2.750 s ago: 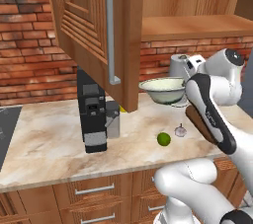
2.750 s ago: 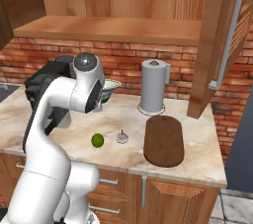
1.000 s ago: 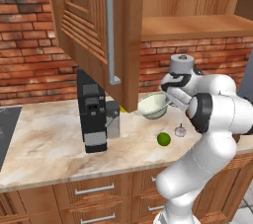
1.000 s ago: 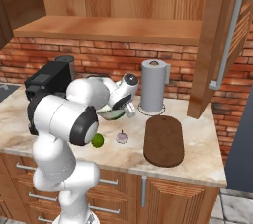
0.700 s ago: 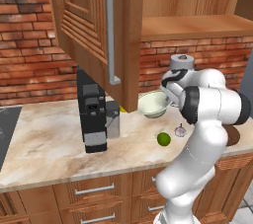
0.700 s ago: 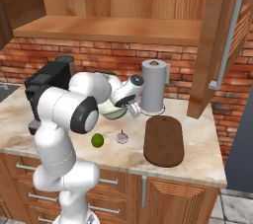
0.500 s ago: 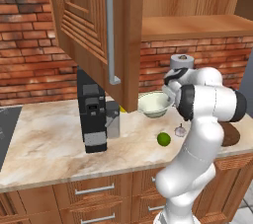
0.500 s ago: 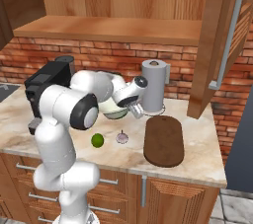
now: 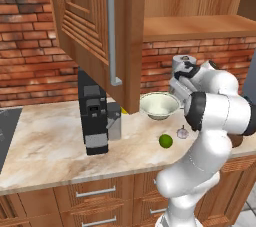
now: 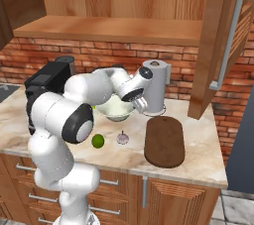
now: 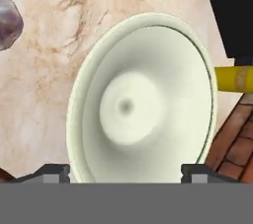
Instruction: Open the cabinet. Place the bowl and condiment on the counter. Then place the lime and garlic on the cutting board.
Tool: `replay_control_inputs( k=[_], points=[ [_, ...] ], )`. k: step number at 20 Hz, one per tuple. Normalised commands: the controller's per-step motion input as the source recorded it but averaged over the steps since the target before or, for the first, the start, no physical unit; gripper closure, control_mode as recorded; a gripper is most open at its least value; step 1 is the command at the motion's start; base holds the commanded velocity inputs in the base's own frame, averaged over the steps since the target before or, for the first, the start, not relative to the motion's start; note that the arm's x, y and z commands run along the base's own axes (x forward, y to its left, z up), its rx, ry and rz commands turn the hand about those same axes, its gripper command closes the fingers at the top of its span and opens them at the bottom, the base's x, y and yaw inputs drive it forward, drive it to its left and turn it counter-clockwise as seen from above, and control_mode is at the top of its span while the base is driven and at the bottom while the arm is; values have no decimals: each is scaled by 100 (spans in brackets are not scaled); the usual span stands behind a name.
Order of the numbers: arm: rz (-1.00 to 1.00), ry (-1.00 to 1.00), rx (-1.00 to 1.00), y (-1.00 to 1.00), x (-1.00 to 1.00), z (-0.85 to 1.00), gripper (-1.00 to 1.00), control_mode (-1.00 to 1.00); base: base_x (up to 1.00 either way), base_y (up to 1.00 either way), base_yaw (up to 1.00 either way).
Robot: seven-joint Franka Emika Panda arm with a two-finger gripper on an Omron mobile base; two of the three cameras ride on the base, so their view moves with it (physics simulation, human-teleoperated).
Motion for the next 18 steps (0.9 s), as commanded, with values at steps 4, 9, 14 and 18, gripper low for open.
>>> replay_control_inputs(
  k=[4, 9, 14, 18],
  points=[
    [9, 0, -14, 26, -66, 53, -100, -100, 0, 0, 0],
    [13, 0, -21, 54, -66, 58, -100, -100, 0, 0, 0],
    [13, 4, -25, 52, -66, 6, -100, -100, 0, 0, 0],
    [11, 11, -26, 54, -46, 0, -100, -100, 0, 0, 0]
  ],
)
